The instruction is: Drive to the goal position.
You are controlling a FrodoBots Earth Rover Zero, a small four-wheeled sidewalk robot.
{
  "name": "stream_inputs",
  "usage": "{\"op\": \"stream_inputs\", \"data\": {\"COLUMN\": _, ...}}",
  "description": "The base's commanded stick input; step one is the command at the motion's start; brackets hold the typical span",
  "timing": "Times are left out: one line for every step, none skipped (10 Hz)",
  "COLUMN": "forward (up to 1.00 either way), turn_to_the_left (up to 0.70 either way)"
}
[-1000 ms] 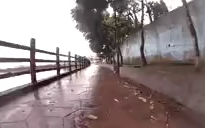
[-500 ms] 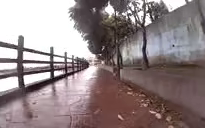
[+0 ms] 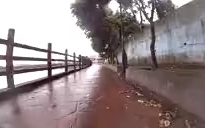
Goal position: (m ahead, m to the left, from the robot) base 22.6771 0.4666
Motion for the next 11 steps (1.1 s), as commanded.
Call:
{"op": "stream_inputs", "data": {"forward": 1.0, "turn_to_the_left": -0.01}}
{"op": "stream_inputs", "data": {"forward": 1.0, "turn_to_the_left": -0.01}}
{"op": "stream_inputs", "data": {"forward": 1.0, "turn_to_the_left": -0.01}}
{"op": "stream_inputs", "data": {"forward": 1.0, "turn_to_the_left": -0.01}}
{"op": "stream_inputs", "data": {"forward": 1.0, "turn_to_the_left": -0.01}}
{"op": "stream_inputs", "data": {"forward": 1.0, "turn_to_the_left": -0.01}}
{"op": "stream_inputs", "data": {"forward": 1.0, "turn_to_the_left": -0.01}}
{"op": "stream_inputs", "data": {"forward": 1.0, "turn_to_the_left": -0.01}}
{"op": "stream_inputs", "data": {"forward": 1.0, "turn_to_the_left": -0.01}}
{"op": "stream_inputs", "data": {"forward": 1.0, "turn_to_the_left": -0.01}}
{"op": "stream_inputs", "data": {"forward": 1.0, "turn_to_the_left": -0.01}}
